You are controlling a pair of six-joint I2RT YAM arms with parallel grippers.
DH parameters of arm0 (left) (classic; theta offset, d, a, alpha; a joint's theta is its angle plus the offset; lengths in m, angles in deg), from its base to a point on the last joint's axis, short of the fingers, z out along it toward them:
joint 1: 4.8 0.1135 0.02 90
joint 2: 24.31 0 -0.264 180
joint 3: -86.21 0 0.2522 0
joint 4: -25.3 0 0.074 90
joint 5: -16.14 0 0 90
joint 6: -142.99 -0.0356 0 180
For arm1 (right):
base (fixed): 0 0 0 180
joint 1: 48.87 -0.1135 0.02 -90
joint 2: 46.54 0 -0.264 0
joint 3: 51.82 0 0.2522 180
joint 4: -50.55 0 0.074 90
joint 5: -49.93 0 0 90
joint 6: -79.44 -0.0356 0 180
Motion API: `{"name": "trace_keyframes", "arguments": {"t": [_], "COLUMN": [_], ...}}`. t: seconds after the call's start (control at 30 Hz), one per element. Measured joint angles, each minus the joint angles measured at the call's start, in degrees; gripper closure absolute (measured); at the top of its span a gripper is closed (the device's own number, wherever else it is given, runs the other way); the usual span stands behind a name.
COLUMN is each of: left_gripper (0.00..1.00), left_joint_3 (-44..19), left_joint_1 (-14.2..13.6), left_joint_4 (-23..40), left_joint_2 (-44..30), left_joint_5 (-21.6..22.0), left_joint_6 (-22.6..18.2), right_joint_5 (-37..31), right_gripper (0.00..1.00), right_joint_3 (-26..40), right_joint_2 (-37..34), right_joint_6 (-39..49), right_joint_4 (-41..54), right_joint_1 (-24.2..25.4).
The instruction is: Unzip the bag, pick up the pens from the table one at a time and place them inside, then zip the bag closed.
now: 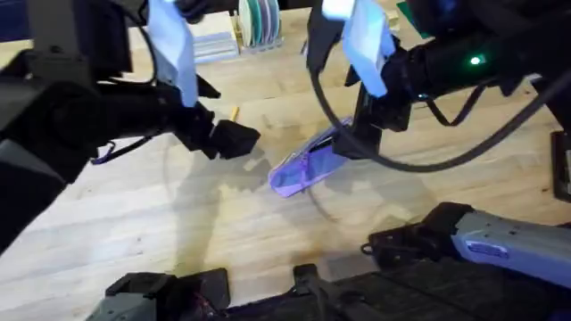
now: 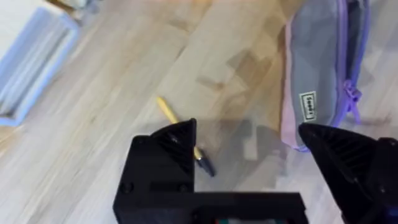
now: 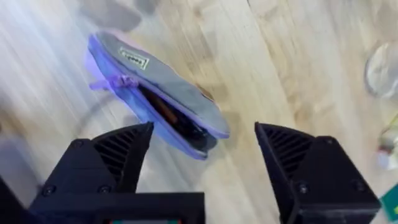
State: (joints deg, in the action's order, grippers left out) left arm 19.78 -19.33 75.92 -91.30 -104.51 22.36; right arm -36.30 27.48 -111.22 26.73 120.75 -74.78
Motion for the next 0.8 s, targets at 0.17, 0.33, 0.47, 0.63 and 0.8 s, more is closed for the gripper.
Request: {"name": "trace_keyframes", "arguments": {"t": [0.17,0.33,0.47,0.63,0.8], "left_gripper": [0.007,0.008,0.007,0.007,0.007], "left_joint_3": [0.0,0.0,0.0,0.0,0.0], "left_joint_1": [2.0,2.1,2.1,2.1,2.1], "left_joint_4": [0.0,0.0,0.0,0.1,0.1], "left_joint_2": [0.9,0.9,0.9,0.9,0.9], "left_joint_5": [0.0,0.0,0.3,0.3,0.3], "left_joint_6": [0.0,0.0,0.0,0.0,0.0], "right_joint_5": [-0.8,-0.9,-1.0,-0.2,0.5], "right_gripper": [0.004,0.003,0.003,0.003,0.004], "right_joint_3": [0.0,0.0,0.0,0.0,0.0], "right_joint_2": [-1.6,-2.1,-2.1,-2.1,-2.1], "right_joint_6": [8.6,13.7,18.0,20.4,21.3], "right_joint_4": [0.1,-1.4,-1.5,-1.3,0.2], "right_joint_1": [0.0,0.0,-0.1,-0.1,-0.1]}}
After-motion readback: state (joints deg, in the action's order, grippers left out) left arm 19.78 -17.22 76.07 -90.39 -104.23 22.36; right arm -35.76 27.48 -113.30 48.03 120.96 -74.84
